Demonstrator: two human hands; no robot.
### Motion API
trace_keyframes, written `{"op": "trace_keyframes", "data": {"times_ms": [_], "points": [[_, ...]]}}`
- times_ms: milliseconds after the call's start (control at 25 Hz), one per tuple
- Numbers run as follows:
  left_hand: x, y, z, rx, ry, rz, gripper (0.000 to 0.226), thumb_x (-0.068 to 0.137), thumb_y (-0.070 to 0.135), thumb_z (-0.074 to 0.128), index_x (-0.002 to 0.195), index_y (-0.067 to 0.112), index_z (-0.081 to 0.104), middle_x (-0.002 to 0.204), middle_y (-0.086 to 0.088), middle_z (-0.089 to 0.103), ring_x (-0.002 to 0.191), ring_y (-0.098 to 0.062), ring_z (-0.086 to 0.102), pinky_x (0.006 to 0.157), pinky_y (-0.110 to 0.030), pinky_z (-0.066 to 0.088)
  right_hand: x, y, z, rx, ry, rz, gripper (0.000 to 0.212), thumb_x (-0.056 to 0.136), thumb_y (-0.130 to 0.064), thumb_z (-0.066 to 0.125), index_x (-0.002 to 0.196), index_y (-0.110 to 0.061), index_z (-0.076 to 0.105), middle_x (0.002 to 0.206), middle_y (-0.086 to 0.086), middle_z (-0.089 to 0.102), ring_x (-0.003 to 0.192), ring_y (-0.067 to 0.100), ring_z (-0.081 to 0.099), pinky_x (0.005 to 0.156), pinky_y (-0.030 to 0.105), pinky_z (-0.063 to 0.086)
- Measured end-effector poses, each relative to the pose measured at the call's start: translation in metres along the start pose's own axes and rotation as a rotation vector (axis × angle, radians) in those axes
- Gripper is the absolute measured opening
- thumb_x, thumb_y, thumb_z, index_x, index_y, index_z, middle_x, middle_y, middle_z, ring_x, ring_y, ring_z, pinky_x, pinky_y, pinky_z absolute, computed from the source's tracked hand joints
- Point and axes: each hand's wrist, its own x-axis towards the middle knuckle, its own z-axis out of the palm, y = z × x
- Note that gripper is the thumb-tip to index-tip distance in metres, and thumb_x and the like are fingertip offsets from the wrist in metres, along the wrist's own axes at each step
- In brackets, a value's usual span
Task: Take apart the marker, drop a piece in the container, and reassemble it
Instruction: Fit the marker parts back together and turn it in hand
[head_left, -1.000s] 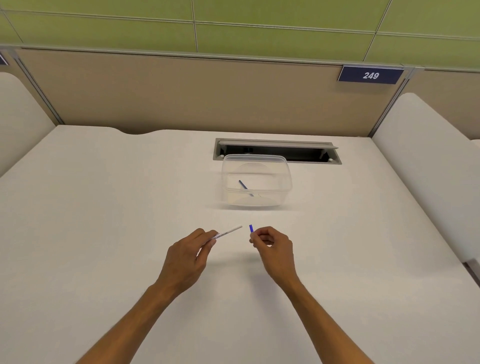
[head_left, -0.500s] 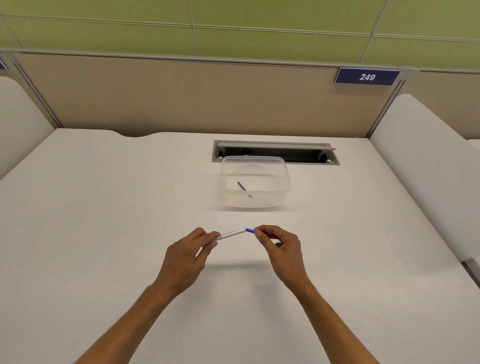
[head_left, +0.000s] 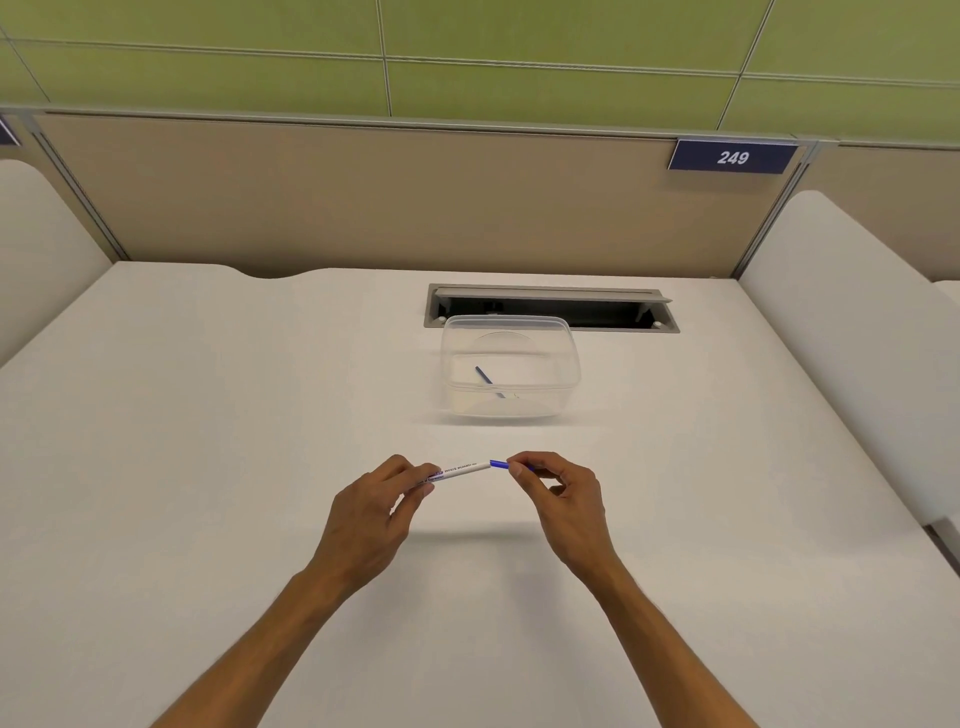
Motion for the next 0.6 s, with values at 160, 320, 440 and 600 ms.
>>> {"op": "trace_keyframes", "data": {"times_ms": [160,320,440,600], "points": [[-0.0012,-0.0010,0.0011,0.000,-0.016,-0.003,0.021,0.092,0.025,0.055,0.109,0.028,0.067,0.081,0.012,0.054,0.059,-0.020,0.049,0.053,-0.034,0.044,-0.0011,0.0008,-0.0024,-0.004,-0.022,-0.003,0.014,0.090,-0.019,0.071,0.085,-0.032,0.076,0.086,-0.016,0.074,0.079,0.001,0.061,0.055,0.012,0.037],[-0.0003,-0.0007,0.0010,0.027,-0.042,0.005,0.023,0.092,0.027,0.053,0.110,0.029,0.067,0.084,0.013,0.056,0.063,-0.017,0.049,0.059,-0.032,0.045,0.0009,-0.0016,-0.0059,0.029,-0.063,0.008,0.018,0.088,-0.014,0.072,0.085,-0.030,0.077,0.090,-0.013,0.076,0.082,0.003,0.064,0.058,0.015,0.040],[0.0010,-0.0009,0.0021,0.032,-0.071,-0.014,0.027,0.095,0.035,0.045,0.112,0.028,0.066,0.087,0.012,0.053,0.066,-0.014,0.046,0.062,-0.027,0.042,0.0030,-0.0031,-0.0073,0.048,-0.110,0.019,0.022,0.090,-0.009,0.069,0.088,-0.028,0.078,0.093,-0.012,0.077,0.084,0.007,0.065,0.066,0.020,0.044],[0.0027,0.0007,0.0016,0.035,-0.108,-0.019,0.029,0.097,0.035,0.038,0.106,0.026,0.064,0.087,0.009,0.051,0.064,-0.018,0.045,0.064,-0.032,0.043,0.0031,-0.0051,-0.0083,0.037,-0.134,-0.005,0.024,0.094,-0.007,0.063,0.096,-0.027,0.076,0.096,-0.013,0.077,0.090,0.012,0.067,0.077,0.025,0.049]]}}
